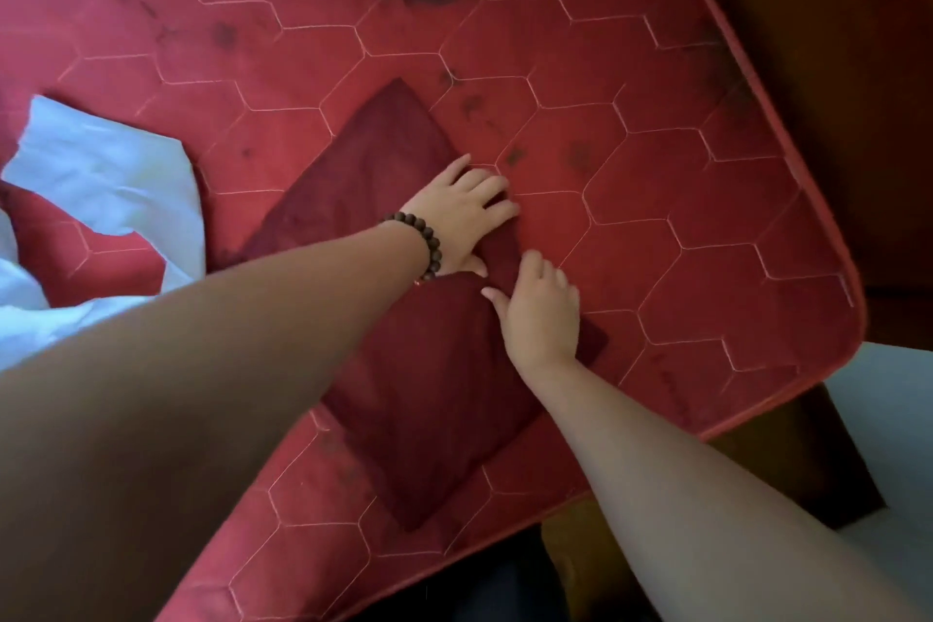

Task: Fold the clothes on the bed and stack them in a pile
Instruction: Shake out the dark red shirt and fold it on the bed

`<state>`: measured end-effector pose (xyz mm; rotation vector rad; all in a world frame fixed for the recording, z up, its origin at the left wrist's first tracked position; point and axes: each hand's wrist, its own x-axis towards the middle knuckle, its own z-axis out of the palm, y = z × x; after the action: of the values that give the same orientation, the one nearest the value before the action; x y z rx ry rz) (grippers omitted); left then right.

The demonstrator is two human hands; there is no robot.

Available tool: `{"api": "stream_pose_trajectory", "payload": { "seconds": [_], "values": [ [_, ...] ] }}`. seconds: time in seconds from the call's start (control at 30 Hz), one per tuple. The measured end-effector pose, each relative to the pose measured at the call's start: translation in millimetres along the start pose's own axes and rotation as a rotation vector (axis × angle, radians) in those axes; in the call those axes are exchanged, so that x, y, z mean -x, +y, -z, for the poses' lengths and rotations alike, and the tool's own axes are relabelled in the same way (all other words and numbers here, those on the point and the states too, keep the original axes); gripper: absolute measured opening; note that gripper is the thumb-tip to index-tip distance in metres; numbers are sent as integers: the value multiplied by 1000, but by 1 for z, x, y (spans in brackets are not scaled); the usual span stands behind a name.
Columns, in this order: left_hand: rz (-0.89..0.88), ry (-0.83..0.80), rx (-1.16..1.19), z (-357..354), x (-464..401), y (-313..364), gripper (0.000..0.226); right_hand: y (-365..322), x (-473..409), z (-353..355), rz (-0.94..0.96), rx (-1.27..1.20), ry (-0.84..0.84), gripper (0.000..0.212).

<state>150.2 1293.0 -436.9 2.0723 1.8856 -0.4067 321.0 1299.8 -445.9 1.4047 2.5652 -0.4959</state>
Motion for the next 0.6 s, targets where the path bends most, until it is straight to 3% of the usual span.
{"api": "stream_pose_trajectory", "payload": {
  "seconds": [0.13, 0.23, 0.33, 0.43, 0.6],
  "values": [
    [-61, -25, -80, 7, -11, -26, 78, 18, -11, 4, 253, 108, -75, 37],
    [-59, -146, -142, 10, -4, -44, 63, 34, -22, 14, 275, 57, -56, 37],
    [19, -226, -43, 9, 10, -56, 49, 46, -39, 28, 249, 45, -90, 38],
    [127, -172, 34, 15, 20, -67, 29, 48, -60, 53, 271, 65, -87, 40],
    [282, 88, 111, 78, 20, -100, 17, 32, -109, 132, 334, 153, 150, 43]
  ]
}}
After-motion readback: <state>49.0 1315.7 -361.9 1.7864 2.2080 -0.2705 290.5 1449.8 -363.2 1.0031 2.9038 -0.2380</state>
